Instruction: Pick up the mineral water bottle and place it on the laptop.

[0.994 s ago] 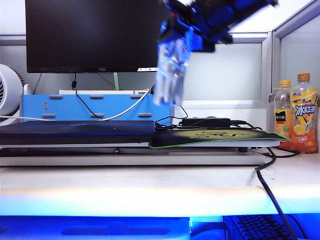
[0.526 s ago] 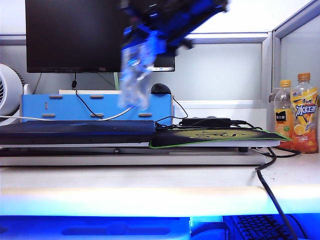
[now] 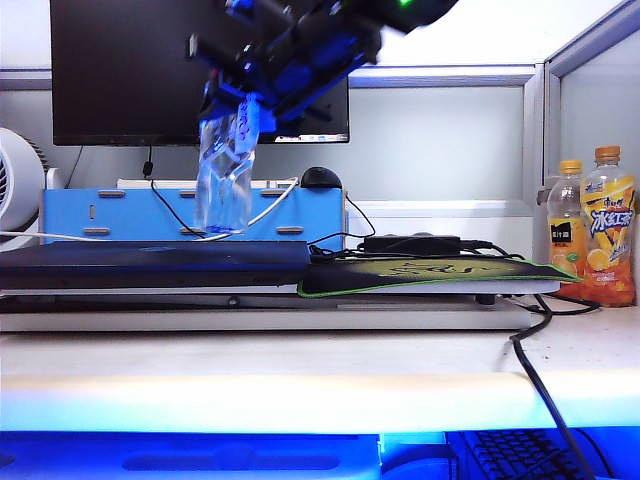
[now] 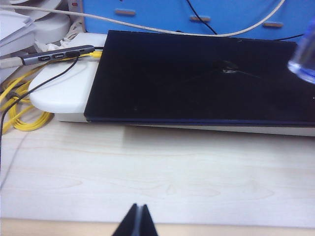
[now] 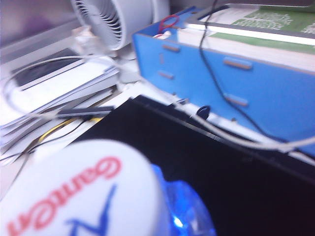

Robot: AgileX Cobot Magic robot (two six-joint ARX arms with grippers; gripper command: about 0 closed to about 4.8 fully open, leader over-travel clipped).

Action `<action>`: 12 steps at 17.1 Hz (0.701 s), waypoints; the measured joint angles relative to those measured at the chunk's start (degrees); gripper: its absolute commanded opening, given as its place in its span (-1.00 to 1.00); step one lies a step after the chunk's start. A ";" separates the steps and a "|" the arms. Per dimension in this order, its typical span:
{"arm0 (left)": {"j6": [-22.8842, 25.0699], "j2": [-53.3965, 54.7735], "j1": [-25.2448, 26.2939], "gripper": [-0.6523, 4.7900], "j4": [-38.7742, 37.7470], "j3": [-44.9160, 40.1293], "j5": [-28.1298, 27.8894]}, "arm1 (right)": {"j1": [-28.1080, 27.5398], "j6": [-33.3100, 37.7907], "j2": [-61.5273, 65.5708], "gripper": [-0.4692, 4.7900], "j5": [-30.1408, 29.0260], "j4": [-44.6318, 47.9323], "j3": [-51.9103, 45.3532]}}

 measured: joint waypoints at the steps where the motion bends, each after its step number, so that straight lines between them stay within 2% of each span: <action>1: 0.00 0.00 0.00 -0.77 0.00 0.00 0.00 | -0.13 0.00 1.09 -0.83 0.09 0.13 1.46; 12: 0.00 0.02 0.00 -0.77 0.02 0.00 0.00 | 1.42 -0.04 6.19 -0.83 1.09 0.59 4.72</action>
